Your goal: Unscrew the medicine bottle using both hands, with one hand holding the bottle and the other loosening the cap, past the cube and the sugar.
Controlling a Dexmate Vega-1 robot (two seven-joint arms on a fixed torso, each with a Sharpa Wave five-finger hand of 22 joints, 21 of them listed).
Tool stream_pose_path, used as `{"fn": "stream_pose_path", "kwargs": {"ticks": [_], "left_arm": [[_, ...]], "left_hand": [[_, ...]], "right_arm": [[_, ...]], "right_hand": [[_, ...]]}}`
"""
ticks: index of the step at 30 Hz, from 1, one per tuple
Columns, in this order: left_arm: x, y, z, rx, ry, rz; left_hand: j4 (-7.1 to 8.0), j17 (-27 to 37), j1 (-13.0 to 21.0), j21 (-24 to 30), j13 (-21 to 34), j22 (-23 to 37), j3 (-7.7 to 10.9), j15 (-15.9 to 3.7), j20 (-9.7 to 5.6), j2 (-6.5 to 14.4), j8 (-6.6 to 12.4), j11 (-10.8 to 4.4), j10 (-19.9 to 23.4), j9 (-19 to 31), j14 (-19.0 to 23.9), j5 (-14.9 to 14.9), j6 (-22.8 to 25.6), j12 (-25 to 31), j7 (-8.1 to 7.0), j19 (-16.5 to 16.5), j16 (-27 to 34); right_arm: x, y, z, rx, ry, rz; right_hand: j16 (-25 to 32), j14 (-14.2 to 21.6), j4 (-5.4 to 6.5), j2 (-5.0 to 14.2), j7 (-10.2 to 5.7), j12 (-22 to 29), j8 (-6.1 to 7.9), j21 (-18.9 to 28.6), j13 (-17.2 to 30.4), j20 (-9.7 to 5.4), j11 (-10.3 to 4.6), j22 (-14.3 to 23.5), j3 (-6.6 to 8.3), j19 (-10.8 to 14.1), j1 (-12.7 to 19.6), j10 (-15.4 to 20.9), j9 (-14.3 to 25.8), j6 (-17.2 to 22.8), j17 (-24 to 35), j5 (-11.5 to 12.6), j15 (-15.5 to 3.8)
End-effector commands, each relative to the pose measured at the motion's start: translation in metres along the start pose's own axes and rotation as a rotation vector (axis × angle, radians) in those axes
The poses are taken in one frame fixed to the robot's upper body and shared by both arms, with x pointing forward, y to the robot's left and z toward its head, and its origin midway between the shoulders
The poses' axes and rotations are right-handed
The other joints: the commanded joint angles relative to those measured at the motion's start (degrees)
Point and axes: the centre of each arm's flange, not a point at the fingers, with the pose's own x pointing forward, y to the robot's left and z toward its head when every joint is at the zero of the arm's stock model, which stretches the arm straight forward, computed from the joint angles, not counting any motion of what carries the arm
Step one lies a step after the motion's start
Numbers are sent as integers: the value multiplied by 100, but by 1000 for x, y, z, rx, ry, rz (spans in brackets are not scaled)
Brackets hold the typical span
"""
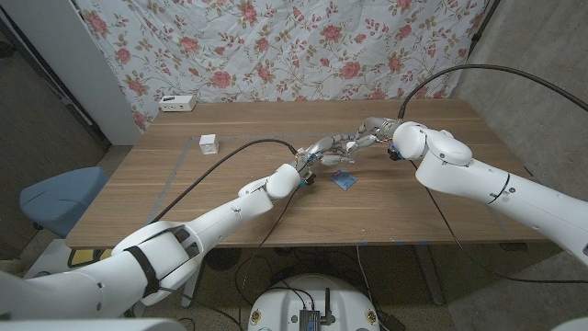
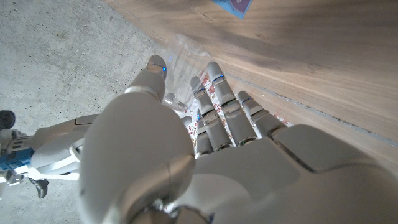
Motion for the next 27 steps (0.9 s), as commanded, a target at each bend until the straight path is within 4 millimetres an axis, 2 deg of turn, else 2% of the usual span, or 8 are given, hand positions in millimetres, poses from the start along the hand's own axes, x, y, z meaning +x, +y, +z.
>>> {"fn": "stream_pose_path", "kwargs": {"ticks": [1, 27], "left_arm": [[0, -3, 0, -6, 3, -6], [1, -3, -1, -9, 2, -12]], "left_hand": [[28, 12, 11, -13, 34, -1, 55, -566, -752, 61, -13, -103, 114, 6, 59, 26, 12, 22, -38, 50, 20], [29, 9, -17, -13, 36, 0, 84, -564, -752, 51, -13, -101, 112, 7, 47, 23, 15, 21, -36, 50, 12]], "right_arm": [[1, 1, 0, 8, -8, -3], [3, 4, 2, -2, -5, -19]], "right_hand": [[28, 60, -52, 63, -45, 15, 81, 50, 16, -18, 6, 31, 31, 84, 58, 46, 36, 140, 16, 33, 13], [61, 231, -205, 215, -299, 28, 427, 77, 15, -143, -102, 35, 160, 269, 325, 280, 165, 620, 26, 0, -143]]}}
